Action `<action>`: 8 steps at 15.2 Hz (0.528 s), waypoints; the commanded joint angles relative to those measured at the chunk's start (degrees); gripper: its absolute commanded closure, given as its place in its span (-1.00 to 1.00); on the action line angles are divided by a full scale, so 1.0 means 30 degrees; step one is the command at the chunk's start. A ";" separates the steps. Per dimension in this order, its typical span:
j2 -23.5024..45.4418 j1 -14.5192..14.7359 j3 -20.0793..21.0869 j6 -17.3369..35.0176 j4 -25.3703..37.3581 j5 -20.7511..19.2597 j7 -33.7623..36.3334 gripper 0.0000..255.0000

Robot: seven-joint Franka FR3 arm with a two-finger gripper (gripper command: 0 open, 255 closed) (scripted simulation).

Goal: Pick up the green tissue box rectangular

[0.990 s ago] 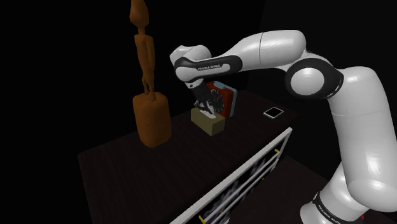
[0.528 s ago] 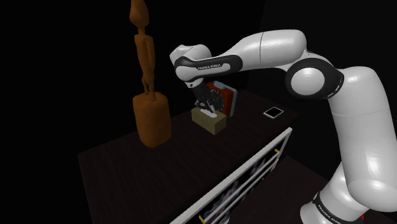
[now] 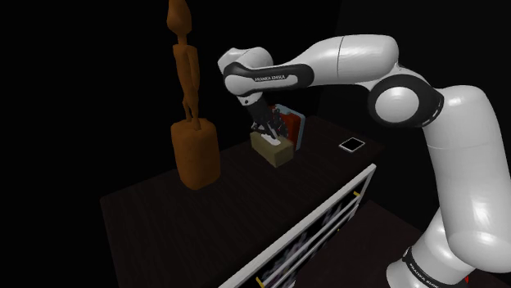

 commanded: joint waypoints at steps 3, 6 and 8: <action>0.0075 0.0120 -0.0038 -0.0993 0.1115 -0.0085 -0.0319 1.00; 0.0211 0.0238 -0.0076 -0.1802 0.2099 -0.0174 -0.0579 1.00; 0.0348 0.0329 -0.0109 -0.2370 0.2834 -0.0248 -0.0767 1.00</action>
